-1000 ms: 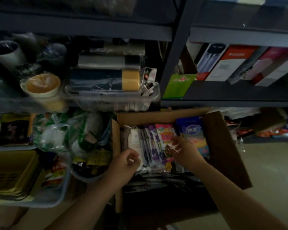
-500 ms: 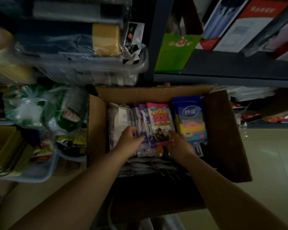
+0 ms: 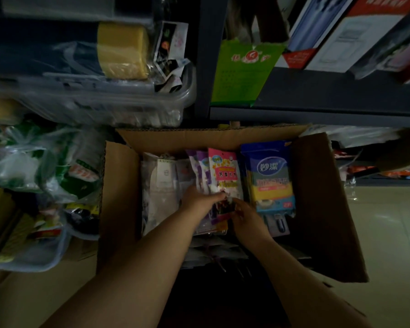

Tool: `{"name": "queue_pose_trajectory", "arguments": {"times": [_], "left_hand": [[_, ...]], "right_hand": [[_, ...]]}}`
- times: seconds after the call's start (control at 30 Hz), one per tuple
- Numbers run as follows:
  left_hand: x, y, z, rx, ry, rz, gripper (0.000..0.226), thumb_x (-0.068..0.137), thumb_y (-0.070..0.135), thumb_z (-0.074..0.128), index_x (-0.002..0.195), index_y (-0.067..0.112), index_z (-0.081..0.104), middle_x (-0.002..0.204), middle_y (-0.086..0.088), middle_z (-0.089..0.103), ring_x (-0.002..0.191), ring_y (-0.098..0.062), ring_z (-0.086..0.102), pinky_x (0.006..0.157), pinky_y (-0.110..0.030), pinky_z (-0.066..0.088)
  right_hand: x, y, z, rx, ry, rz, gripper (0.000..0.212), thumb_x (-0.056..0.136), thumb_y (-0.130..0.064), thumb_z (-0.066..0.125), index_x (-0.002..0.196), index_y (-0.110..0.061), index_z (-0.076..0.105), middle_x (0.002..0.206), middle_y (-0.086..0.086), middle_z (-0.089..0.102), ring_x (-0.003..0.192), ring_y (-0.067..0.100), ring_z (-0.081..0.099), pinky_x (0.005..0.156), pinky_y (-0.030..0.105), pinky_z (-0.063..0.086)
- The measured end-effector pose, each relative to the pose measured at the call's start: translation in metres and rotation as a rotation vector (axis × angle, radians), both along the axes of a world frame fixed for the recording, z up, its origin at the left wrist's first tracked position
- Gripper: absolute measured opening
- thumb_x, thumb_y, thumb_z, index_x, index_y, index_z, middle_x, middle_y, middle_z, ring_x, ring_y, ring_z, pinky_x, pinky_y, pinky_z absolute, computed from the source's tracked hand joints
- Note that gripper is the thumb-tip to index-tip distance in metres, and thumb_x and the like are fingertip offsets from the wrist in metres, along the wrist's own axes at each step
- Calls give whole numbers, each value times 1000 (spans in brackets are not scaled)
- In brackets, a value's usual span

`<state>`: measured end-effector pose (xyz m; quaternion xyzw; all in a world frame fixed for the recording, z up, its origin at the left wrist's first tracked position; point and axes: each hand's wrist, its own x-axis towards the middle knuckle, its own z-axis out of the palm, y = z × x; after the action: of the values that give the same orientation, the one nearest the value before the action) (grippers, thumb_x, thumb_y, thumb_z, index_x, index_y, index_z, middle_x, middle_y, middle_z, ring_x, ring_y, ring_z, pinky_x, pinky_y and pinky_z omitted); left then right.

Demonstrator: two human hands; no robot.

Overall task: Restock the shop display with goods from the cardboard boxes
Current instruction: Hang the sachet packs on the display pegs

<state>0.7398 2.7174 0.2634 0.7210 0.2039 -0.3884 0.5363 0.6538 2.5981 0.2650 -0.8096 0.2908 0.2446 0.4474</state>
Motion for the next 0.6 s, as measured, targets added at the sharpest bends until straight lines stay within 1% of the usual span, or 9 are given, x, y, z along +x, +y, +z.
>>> {"name": "queue_pose_trajectory", "arguments": {"times": [0.1,0.17,0.23,0.3,0.33,0.4,0.5,0.57,0.6], "left_hand": [[-1,-7,-5,46,-9,58,55,71,19,83,121,14,61,118,-6,66,107,-25,63,95,-38,50],[-3,-1,-2,57,-42,76,50,72,15,82,118,14,63,112,-3,67,105,-25,64,93,-35,50],[-5,13,9,14,-64,97,46,73,5,80,115,14,65,103,0,66,98,-21,64,87,-29,49],[-9,34,24,-65,-72,112,43,72,-5,77,109,14,65,99,-1,69,89,-17,65,83,-28,50],[-12,45,33,-98,-72,107,42,71,-6,77,106,14,66,96,0,71,86,-15,66,82,-28,52],[-18,66,52,-167,-77,93,43,70,-6,78,105,15,67,95,0,74,86,-15,70,83,-33,55],[-22,97,76,-282,-68,127,51,70,-9,75,113,16,64,96,1,75,91,-16,70,80,-35,57],[-24,116,97,-337,-90,150,68,63,-2,80,125,15,58,109,-2,72,104,-22,66,80,-37,57],[-24,126,105,-346,-126,156,76,60,4,83,130,16,55,117,-4,69,109,-23,64,78,-36,57]], "right_hand": [[-2,-2,5,15,-7,-19,44,100,-13,43,143,-19,40,138,2,49,119,17,52,92,24,42],[-2,-3,10,12,-22,-56,39,100,-18,46,139,-20,44,131,-2,52,108,12,53,85,22,42],[-1,-7,18,-38,-70,-96,40,99,-26,49,139,-23,44,132,-1,52,105,13,55,82,27,46],[1,-11,30,-60,-128,-136,48,96,-30,55,141,-22,41,134,1,52,112,19,57,88,36,51],[2,-11,38,-31,-145,-159,53,94,-32,59,142,-21,39,134,1,53,115,20,57,92,40,51],[8,-6,56,137,-161,-232,57,89,-33,66,139,-20,40,132,1,56,113,18,59,93,43,53],[18,13,90,356,-154,-199,38,88,-33,67,123,-23,54,115,-4,67,97,9,67,77,27,56],[22,30,114,414,-188,-127,18,90,-29,65,107,-26,61,98,-12,70,85,4,69,67,19,53],[23,38,125,437,-218,-98,12,91,-27,64,102,-28,63,93,-13,72,83,4,69,67,18,53]]}}
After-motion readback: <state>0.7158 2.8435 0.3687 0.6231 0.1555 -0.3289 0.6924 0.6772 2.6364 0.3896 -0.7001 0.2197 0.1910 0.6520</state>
